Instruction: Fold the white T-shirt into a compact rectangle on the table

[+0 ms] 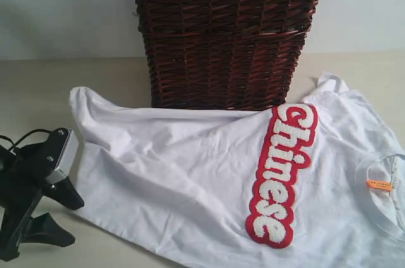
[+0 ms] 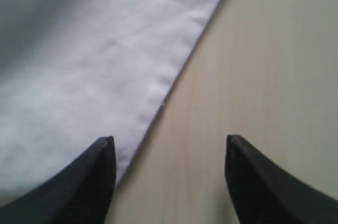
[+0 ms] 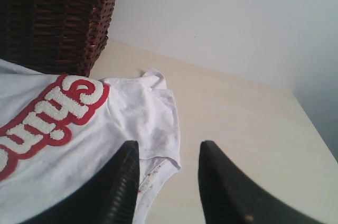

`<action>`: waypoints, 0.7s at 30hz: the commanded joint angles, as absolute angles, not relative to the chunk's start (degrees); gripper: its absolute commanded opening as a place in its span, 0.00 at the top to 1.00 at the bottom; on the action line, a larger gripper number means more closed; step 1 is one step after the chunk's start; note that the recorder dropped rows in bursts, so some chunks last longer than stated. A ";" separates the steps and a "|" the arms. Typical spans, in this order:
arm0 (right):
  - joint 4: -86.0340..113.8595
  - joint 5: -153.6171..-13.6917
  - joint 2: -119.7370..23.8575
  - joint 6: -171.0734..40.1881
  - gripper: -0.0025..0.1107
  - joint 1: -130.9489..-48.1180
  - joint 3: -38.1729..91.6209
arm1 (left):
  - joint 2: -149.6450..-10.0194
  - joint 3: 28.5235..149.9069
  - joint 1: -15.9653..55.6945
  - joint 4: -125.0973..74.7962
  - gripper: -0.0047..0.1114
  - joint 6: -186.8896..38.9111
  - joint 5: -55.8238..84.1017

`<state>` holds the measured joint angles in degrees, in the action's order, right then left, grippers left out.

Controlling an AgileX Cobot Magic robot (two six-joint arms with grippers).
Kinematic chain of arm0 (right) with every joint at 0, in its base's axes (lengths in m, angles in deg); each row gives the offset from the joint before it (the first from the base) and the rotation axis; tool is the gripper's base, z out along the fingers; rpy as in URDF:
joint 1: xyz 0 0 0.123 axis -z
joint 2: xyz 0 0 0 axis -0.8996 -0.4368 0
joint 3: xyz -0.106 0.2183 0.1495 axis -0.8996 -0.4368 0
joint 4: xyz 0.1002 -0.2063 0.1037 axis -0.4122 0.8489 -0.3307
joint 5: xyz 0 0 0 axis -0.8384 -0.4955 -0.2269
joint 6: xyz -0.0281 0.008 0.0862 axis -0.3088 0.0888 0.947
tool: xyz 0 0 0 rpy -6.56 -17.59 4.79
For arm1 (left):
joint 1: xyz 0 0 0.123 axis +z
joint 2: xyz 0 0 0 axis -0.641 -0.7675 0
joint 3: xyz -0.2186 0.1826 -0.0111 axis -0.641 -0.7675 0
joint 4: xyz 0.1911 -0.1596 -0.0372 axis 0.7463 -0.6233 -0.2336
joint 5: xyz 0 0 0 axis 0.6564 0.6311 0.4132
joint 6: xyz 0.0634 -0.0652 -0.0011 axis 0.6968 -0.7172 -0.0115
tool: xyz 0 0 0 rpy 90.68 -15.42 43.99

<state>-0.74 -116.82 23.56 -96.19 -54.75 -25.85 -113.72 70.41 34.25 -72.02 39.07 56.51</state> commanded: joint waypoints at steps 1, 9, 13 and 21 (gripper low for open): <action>-0.89 -116.59 23.86 -96.10 0.66 -54.75 -25.95 | -116.06 70.49 32.45 -71.40 0.47 39.19 53.81; -0.89 -116.59 23.86 -96.10 0.66 -54.75 -25.95 | -117.70 70.49 29.73 -72.30 0.92 39.19 50.00; -0.89 -116.59 23.86 -96.10 0.66 -54.75 -25.95 | -117.19 70.49 29.61 -72.25 0.96 39.19 47.05; -0.89 -116.59 23.86 -96.10 0.66 -54.75 -25.95 | -108.53 70.60 30.01 -71.80 0.96 39.19 47.34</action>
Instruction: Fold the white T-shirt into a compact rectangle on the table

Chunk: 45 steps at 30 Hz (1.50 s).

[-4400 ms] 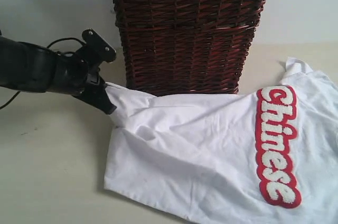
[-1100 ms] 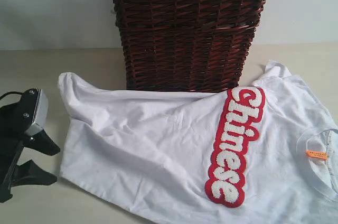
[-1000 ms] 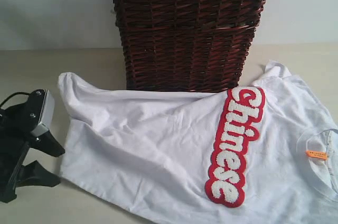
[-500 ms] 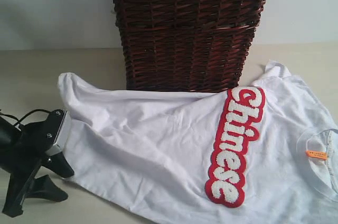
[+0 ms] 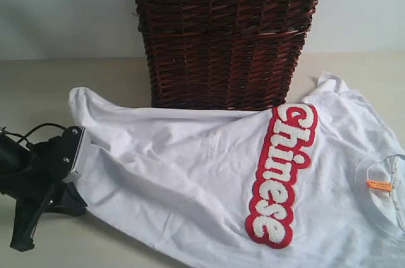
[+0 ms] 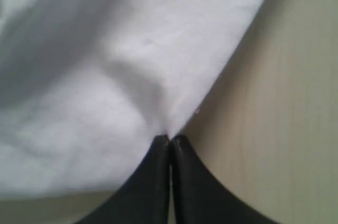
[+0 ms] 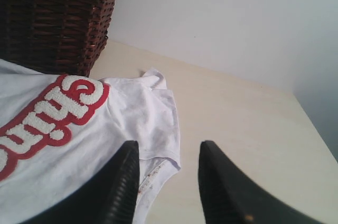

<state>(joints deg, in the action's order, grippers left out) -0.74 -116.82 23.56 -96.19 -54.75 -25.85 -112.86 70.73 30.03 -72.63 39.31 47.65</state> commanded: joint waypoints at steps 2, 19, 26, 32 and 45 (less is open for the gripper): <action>-0.89 -116.59 23.86 -96.10 0.66 -54.75 -25.95 | -105.79 70.72 30.01 -70.21 0.96 39.19 50.20; -0.89 -116.59 23.86 -96.10 0.66 -54.75 -25.95 | -94.51 70.59 29.77 -55.39 0.96 39.19 84.10; -0.89 -116.59 23.86 -96.10 0.66 -54.75 -25.95 | -95.99 70.70 27.71 -58.02 0.96 39.19 68.78; -0.89 -116.59 23.86 -96.10 0.66 -54.75 -25.95 | -98.57 70.70 25.22 -73.43 0.96 39.19 58.51; -0.89 -116.59 23.86 -96.10 0.66 -54.75 -25.95 | -112.66 72.48 17.23 -85.17 0.96 39.19 47.98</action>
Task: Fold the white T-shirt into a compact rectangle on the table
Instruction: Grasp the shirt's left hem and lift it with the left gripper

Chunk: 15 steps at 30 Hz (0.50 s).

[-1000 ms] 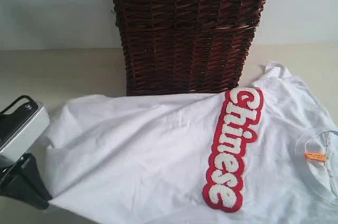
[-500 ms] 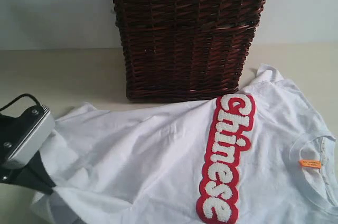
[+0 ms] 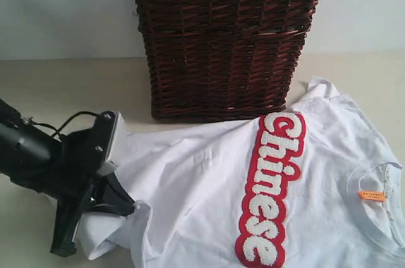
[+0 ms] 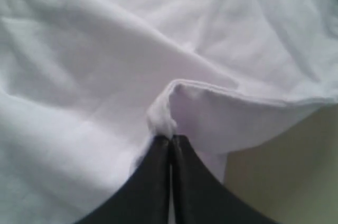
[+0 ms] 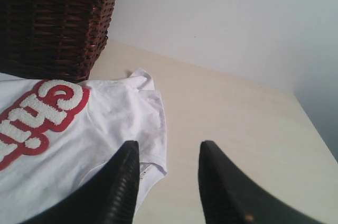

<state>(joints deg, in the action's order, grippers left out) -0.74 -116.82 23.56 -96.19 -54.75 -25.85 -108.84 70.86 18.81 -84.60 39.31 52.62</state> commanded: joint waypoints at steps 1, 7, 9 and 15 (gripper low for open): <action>-0.89 -116.59 23.86 -96.10 0.66 -54.75 -25.95 | -114.54 73.77 16.86 -85.65 0.96 39.19 46.30; -0.89 -116.59 23.86 -96.10 0.66 -54.75 -25.95 | -117.03 77.33 16.73 -100.46 0.83 39.19 45.27; -0.89 -116.59 23.86 -96.10 0.66 -54.75 -25.95 | -117.03 77.33 16.73 -102.07 0.61 39.19 45.27; -0.89 -116.59 23.86 -96.10 0.66 -54.75 -25.95 | -116.34 77.33 16.73 -104.65 0.19 39.19 44.61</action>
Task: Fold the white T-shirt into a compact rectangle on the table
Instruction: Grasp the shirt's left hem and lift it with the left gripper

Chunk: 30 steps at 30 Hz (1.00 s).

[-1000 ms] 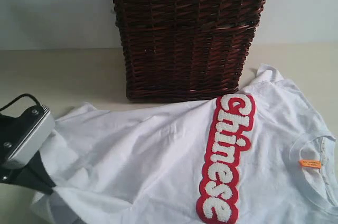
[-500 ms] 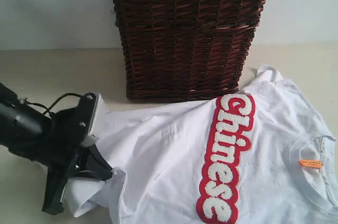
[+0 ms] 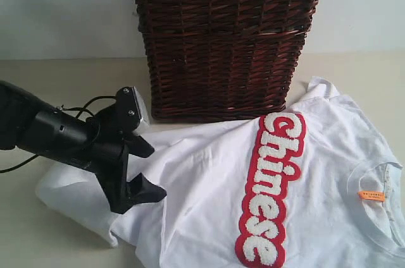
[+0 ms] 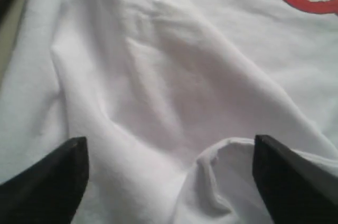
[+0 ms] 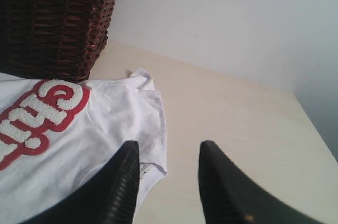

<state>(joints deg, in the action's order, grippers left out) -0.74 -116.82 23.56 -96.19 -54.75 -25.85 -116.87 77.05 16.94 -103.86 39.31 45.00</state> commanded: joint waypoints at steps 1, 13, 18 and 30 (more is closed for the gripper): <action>-0.89 -116.59 23.86 -96.10 0.66 -54.75 -25.95 | -115.87 77.33 16.73 -103.99 0.19 38.95 44.50; -0.89 -116.59 23.86 -96.10 0.66 -54.75 -25.95 | -99.46 72.45 18.70 -75.54 0.21 -5.50 48.92; -0.89 -116.59 23.86 -96.10 0.66 -54.75 -25.95 | -96.80 68.17 18.74 -71.53 0.23 -16.27 51.96; -0.89 -116.59 23.86 -96.10 0.66 -54.75 -25.95 | -96.69 65.24 18.74 -77.50 0.48 -10.89 47.86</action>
